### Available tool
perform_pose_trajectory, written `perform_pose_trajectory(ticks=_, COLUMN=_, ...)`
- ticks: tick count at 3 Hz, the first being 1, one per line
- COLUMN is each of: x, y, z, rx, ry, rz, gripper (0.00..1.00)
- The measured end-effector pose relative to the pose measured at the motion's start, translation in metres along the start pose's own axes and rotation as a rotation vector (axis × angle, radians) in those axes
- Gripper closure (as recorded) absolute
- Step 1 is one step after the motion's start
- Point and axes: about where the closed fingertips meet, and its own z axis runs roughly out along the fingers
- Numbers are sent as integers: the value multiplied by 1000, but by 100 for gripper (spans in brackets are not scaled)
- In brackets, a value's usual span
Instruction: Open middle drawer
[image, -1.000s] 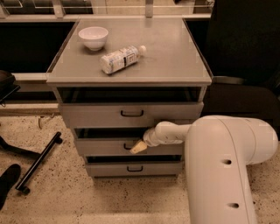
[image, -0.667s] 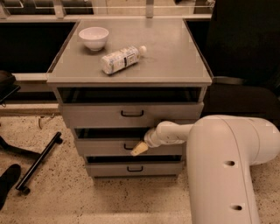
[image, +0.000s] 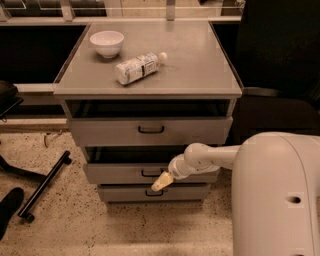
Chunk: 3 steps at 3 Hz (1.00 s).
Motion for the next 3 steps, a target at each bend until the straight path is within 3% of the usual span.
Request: perform_pose_trajectory(ticks=3, x=-1, y=6, z=10, rx=-43, ry=23, rz=10, gripper=0)
